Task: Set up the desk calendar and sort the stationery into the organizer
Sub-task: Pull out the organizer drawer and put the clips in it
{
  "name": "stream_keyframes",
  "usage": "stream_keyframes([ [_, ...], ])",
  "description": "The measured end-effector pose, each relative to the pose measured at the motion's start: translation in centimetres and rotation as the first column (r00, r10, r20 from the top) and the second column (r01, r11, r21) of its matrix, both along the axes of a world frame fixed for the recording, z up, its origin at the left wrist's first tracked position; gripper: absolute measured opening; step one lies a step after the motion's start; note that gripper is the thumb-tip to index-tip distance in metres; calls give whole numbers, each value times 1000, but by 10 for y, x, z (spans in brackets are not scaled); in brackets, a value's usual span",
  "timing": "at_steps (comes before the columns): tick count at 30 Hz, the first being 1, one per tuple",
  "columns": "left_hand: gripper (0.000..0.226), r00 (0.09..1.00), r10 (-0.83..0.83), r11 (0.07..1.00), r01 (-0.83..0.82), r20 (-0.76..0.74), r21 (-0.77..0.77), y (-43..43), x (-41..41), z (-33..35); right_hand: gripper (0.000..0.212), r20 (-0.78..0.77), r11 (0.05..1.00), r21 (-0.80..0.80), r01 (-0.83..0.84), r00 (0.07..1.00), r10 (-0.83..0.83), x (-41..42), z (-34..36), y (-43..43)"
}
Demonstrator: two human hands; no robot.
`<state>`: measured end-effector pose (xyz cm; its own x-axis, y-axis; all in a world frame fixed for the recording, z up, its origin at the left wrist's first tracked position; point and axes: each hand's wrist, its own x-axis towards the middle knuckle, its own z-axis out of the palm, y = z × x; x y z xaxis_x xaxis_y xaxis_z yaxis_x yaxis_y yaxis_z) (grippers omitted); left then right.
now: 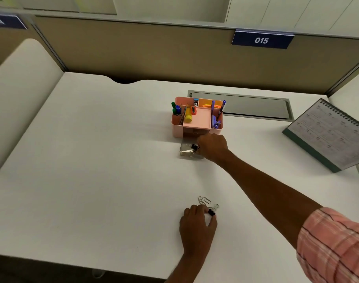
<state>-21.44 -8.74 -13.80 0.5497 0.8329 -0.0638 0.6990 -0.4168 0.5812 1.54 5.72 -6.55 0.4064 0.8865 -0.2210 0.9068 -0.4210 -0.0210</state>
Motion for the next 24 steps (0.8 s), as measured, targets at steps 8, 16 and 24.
stream_keyframes([
  [8,20,1000,-10,1000,10,1,7,2,-1,-4,28,-62,998,49,32,998,-29,2,2,-1],
  [16,21,997,-2,998,7,74,-64,12,-6,3,21,-217,945,246,215,963,-162,-4,11,-63],
  [24,22,995,47,999,-46,88,-11,86,14,45,20,-326,928,139,347,901,-288,0,9,-127],
])
